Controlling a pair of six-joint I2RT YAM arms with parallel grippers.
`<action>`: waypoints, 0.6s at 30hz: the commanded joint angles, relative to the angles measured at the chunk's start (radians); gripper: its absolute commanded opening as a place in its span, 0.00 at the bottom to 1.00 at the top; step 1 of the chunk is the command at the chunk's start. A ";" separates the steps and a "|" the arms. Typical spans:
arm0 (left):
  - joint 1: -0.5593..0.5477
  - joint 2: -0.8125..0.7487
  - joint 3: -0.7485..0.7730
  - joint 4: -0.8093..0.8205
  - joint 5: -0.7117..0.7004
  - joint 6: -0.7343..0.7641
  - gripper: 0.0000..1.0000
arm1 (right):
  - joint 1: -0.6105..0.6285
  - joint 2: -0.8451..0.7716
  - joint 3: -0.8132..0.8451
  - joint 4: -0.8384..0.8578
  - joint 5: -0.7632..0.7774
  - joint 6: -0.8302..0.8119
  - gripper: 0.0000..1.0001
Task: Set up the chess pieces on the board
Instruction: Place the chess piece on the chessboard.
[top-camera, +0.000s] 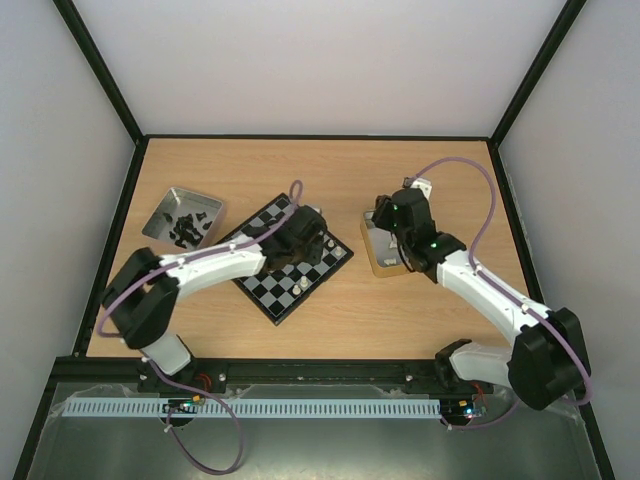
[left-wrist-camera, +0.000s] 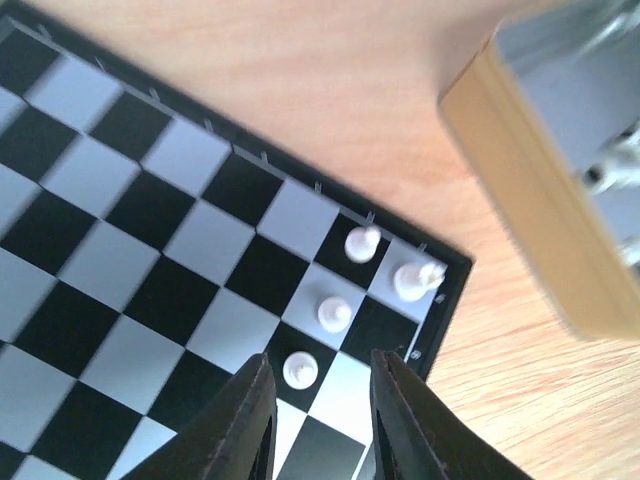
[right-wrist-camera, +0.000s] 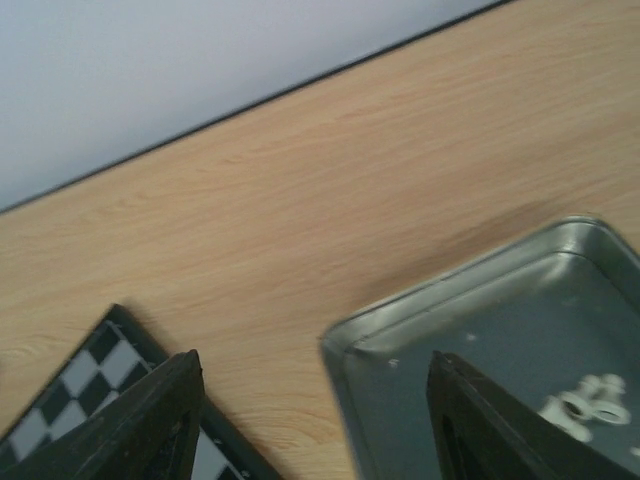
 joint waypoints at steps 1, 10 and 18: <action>0.034 -0.141 -0.012 0.009 -0.043 -0.036 0.30 | -0.104 0.059 0.056 -0.214 -0.026 0.009 0.58; 0.105 -0.339 -0.104 0.077 0.022 -0.074 0.35 | -0.148 0.217 0.058 -0.303 -0.122 -0.050 0.53; 0.132 -0.367 -0.142 0.091 0.094 -0.083 0.35 | -0.169 0.324 0.087 -0.337 0.001 -0.056 0.36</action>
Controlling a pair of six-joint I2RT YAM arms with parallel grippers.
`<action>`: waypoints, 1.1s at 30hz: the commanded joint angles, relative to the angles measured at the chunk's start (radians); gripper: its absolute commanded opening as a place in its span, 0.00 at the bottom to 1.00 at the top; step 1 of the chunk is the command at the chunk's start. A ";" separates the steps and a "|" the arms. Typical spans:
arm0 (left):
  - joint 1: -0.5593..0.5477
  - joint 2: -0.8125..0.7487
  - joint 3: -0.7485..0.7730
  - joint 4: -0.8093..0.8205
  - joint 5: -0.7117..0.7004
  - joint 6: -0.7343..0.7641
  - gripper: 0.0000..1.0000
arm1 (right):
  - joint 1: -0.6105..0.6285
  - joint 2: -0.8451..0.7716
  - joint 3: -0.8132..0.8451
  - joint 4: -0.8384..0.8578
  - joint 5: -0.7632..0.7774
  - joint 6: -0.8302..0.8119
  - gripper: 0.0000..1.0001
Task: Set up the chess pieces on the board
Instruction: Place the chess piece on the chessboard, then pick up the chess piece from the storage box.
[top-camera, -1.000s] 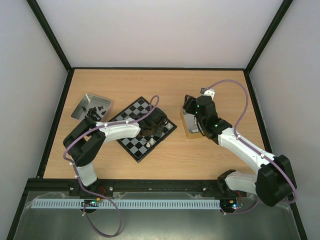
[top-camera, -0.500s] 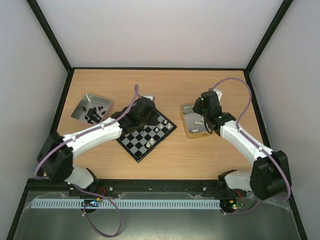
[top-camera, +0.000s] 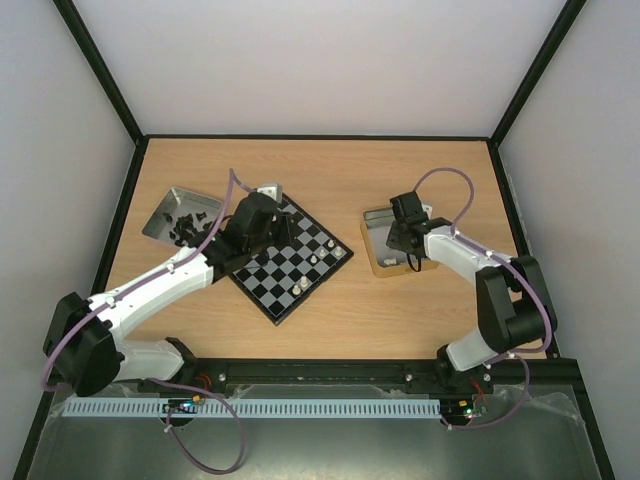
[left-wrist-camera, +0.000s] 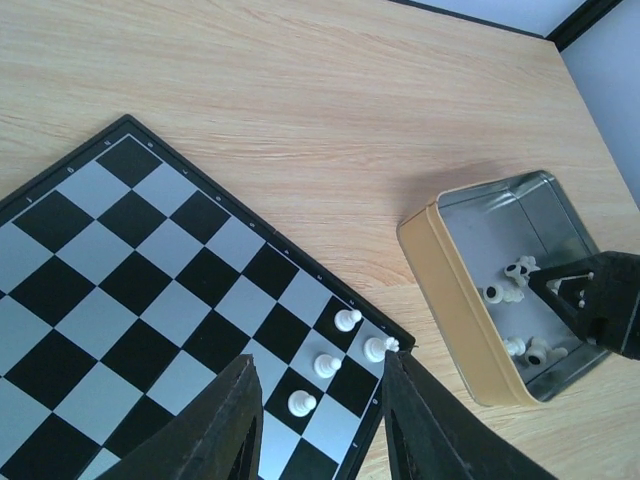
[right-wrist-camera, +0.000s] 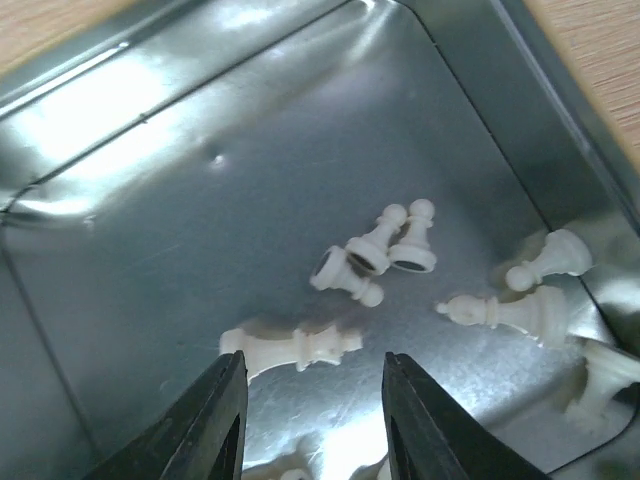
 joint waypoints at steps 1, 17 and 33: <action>0.013 -0.017 -0.025 0.029 0.047 -0.009 0.35 | -0.022 0.042 0.041 -0.048 0.072 -0.025 0.36; 0.029 0.003 -0.026 0.036 0.083 -0.002 0.36 | -0.064 0.209 0.105 0.018 0.049 -0.082 0.32; 0.033 0.016 -0.018 0.033 0.099 -0.002 0.37 | -0.109 0.246 0.108 0.100 -0.050 -0.072 0.16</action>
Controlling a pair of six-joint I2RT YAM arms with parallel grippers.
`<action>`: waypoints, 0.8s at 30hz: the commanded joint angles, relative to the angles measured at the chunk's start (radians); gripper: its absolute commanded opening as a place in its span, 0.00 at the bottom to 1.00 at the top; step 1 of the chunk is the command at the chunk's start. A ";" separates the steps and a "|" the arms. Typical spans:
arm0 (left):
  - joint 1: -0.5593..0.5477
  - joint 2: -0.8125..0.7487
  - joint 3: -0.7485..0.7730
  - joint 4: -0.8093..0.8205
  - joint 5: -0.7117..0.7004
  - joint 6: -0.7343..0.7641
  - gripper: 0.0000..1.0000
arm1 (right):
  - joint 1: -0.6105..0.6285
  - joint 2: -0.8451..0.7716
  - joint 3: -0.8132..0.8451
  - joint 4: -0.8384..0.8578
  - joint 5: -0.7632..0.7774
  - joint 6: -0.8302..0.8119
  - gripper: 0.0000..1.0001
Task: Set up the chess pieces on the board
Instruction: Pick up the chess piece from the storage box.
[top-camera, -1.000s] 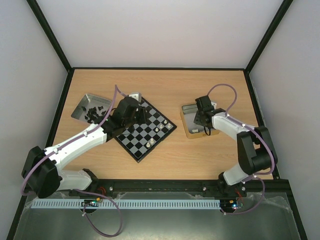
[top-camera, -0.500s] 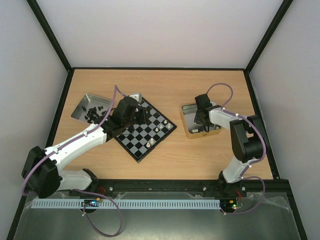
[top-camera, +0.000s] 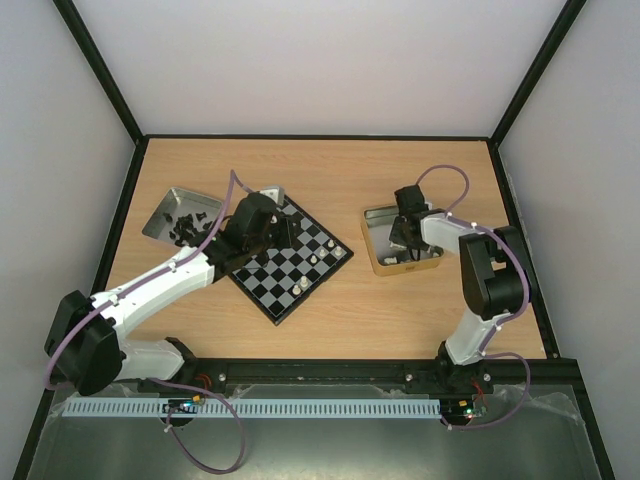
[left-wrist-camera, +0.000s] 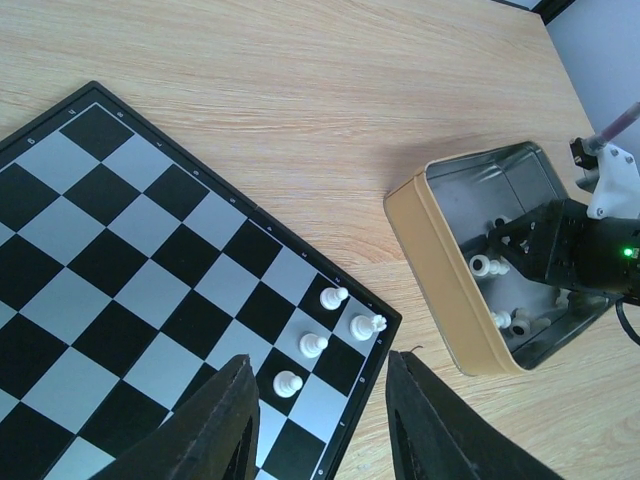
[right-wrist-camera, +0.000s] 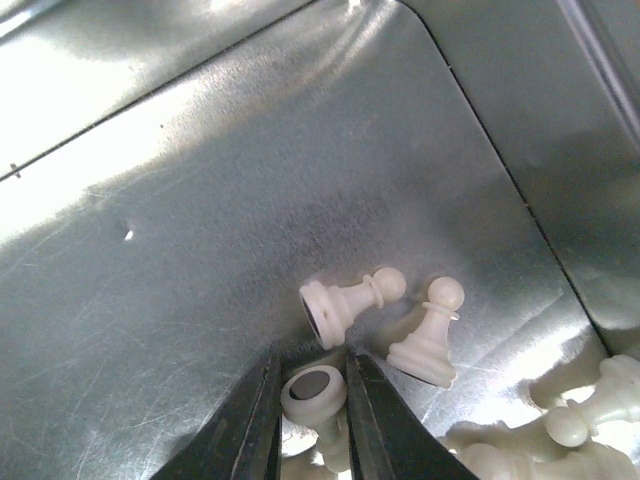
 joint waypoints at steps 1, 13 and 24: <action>0.006 0.006 0.006 0.015 0.010 0.000 0.37 | -0.013 0.008 0.015 0.042 -0.031 0.018 0.15; 0.006 -0.031 -0.062 0.173 0.207 0.018 0.49 | -0.013 -0.208 -0.123 0.289 -0.213 0.261 0.13; 0.006 -0.025 -0.142 0.345 0.294 -0.058 0.55 | 0.078 -0.410 -0.296 0.674 -0.509 0.802 0.13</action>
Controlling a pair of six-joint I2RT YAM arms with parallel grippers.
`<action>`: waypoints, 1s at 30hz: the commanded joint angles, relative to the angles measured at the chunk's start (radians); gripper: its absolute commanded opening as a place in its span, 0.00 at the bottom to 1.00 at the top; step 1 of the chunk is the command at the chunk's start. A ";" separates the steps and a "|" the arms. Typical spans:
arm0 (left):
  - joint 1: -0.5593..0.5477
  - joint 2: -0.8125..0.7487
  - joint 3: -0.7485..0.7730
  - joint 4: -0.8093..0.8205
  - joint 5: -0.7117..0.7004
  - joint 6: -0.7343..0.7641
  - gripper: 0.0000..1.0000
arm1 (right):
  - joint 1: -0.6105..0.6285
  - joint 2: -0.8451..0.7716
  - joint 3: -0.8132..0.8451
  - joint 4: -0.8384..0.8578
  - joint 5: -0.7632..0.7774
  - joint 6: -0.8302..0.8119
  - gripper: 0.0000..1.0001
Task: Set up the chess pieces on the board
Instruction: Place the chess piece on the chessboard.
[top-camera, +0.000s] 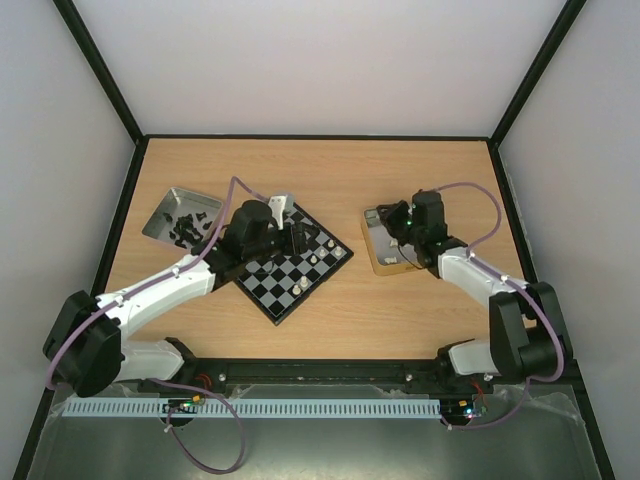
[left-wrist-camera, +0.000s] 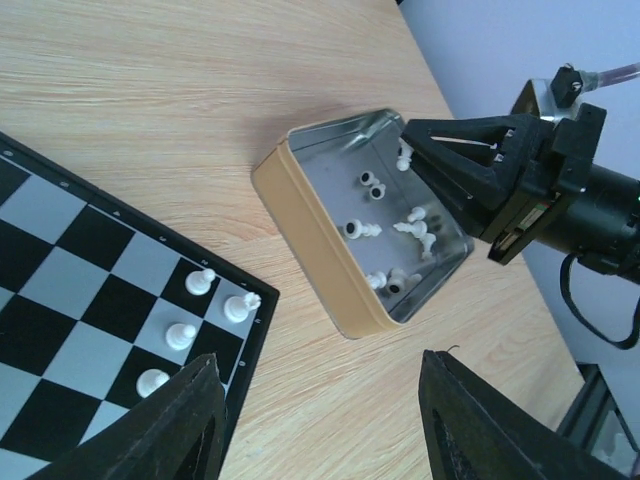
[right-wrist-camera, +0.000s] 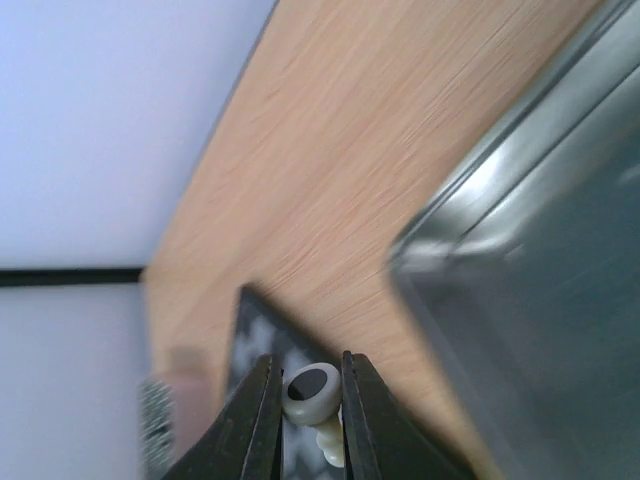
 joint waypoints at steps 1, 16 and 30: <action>0.006 -0.014 -0.042 0.128 0.043 -0.049 0.55 | 0.089 -0.045 -0.034 0.214 -0.128 0.301 0.13; 0.007 -0.093 -0.224 0.415 -0.023 -0.152 0.54 | 0.370 0.076 0.001 0.494 -0.210 0.701 0.13; 0.016 -0.085 -0.257 0.463 -0.080 -0.116 0.29 | 0.433 0.132 0.007 0.607 -0.257 0.811 0.12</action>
